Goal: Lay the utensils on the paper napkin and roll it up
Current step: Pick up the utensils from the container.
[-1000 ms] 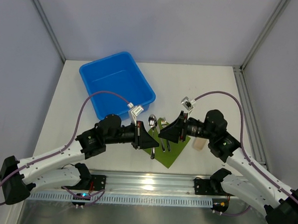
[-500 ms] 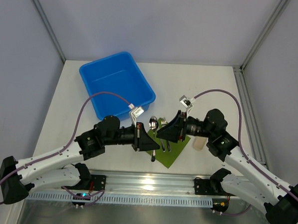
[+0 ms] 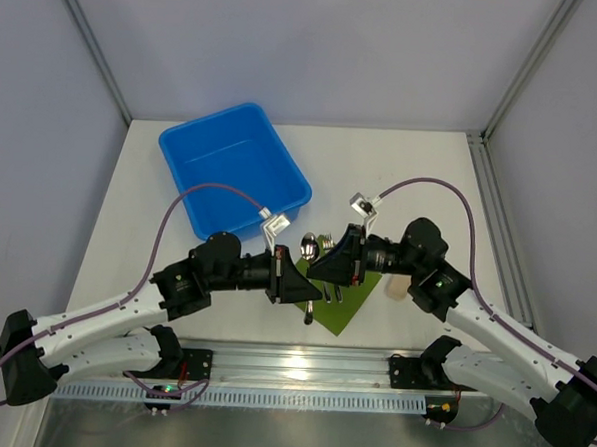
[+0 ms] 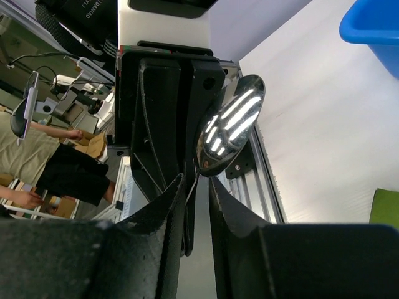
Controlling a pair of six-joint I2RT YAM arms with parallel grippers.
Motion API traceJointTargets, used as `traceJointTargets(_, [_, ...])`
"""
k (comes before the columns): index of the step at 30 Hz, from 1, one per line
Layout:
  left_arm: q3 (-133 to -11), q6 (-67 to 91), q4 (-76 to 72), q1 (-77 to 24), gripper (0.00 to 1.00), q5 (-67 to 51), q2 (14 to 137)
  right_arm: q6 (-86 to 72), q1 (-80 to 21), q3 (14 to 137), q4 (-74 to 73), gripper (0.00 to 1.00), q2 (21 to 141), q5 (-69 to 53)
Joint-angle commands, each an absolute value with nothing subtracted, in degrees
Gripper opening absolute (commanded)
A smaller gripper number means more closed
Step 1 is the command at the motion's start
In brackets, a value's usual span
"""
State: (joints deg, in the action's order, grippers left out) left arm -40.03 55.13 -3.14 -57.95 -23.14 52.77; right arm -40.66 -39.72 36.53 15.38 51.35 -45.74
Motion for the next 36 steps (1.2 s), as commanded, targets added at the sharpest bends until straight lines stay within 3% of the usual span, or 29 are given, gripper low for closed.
traceJointTargets(1, [-41.4, 55.11, -5.89, -58.36, 0.0, -23.29, 53.17, -40.69, -40.43, 39.46, 18.28, 0.24, 51.85, -44.65])
traceJointTargets(6, [-42.88, 53.88, -1.16, -58.54, 0.02, -18.92, 53.44, -39.99, -40.96, 39.9, 17.06, 0.04, 51.16, -41.93])
traceJointTargets(7, [-43.24, 52.83, -0.19, -58.45, 0.07, -17.68, 53.18, -39.03, -41.13, 40.51, 14.53, 0.04, 50.89, -40.88])
traceJointTargets(8, [-43.59, 52.21, 2.17, -58.53, 0.19, -16.1, 53.09, -38.33, -41.22, 40.95, 13.02, 0.04, 50.54, -38.52])
traceJointTargets(10, [-44.56, 50.55, 6.75, -58.54, 0.28, -11.53, 52.12, -36.84, -41.83, 42.53, 7.51, 0.04, 50.28, -35.26])
traceJointTargets(11, [-44.82, 50.02, 8.07, -58.54, 0.41, -9.86, 51.77, -36.48, -41.92, 43.06, 5.9, 0.04, 50.1, -33.68])
traceJointTargets(13, [-45.35, 48.61, 11.15, -58.54, 0.58, -5.99, 50.45, -36.47, -42.19, 44.38, 1.44, 0.04, 49.92, -28.85])
traceJointTargets(16, [-45.7, 46.94, 13.36, -58.62, 0.66, -2.13, 49.13, -37.35, -43.67, 46.92, -6.66, 0.04, 50.27, -18.93])
traceJointTargets(21, [-46.05, 45.0, 13.97, -59.32, 0.66, 4.3, 48.08, -44.64, -47.72, 50.88, -17.38, 0.04, 52.64, 2.92])
traceJointTargets(25, [-46.49, 43.25, 13.98, -60.82, 0.63, 8.43, 48.07, -50.18, -49.92, 54.13, -23.8, 0.04, 56.07, 11.14])
traceJointTargets(36, [-46.67, 36.04, 9.85, -63.54, 0.61, 13.63, 51.41, -54.49, -53.17, 60.46, -26.54, 0.04, 62.75, 14.33])
